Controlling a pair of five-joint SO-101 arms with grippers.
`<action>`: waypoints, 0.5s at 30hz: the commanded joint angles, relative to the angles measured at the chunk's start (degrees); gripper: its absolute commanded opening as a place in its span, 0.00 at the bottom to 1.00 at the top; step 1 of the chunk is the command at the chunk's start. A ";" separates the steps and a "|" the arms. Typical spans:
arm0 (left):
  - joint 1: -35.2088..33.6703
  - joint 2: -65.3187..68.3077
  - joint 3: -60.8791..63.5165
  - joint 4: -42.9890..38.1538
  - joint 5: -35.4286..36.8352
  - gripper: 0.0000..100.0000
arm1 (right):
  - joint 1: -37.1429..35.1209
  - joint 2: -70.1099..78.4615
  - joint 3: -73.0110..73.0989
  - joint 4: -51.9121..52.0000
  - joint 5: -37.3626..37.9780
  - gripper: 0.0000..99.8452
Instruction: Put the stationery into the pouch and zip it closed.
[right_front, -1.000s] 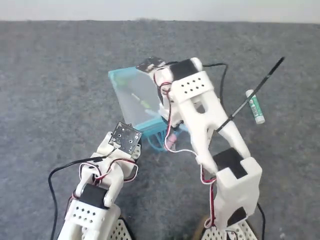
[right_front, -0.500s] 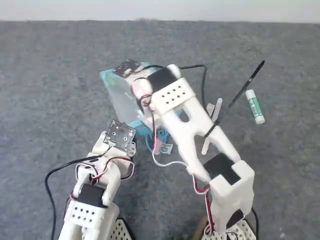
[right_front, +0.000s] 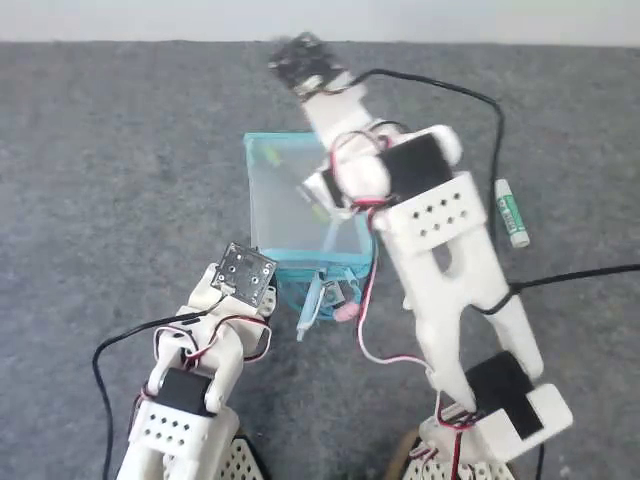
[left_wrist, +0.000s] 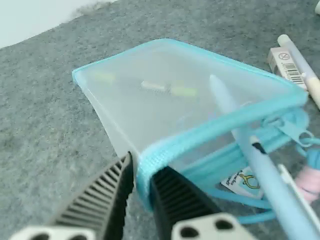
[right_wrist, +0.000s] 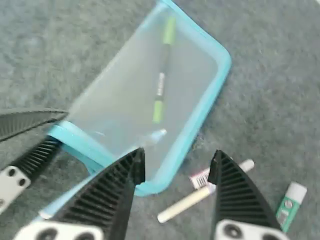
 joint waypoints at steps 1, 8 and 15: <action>-0.26 0.09 -2.33 0.26 1.32 0.01 | 4.97 -3.74 7.56 -0.22 0.79 0.21; -5.63 0.62 -12.70 4.57 6.51 0.01 | 8.31 -3.65 24.62 -0.92 0.00 0.21; -15.03 0.62 -18.07 6.24 9.05 0.01 | 17.80 -3.65 35.43 -9.54 -0.79 0.21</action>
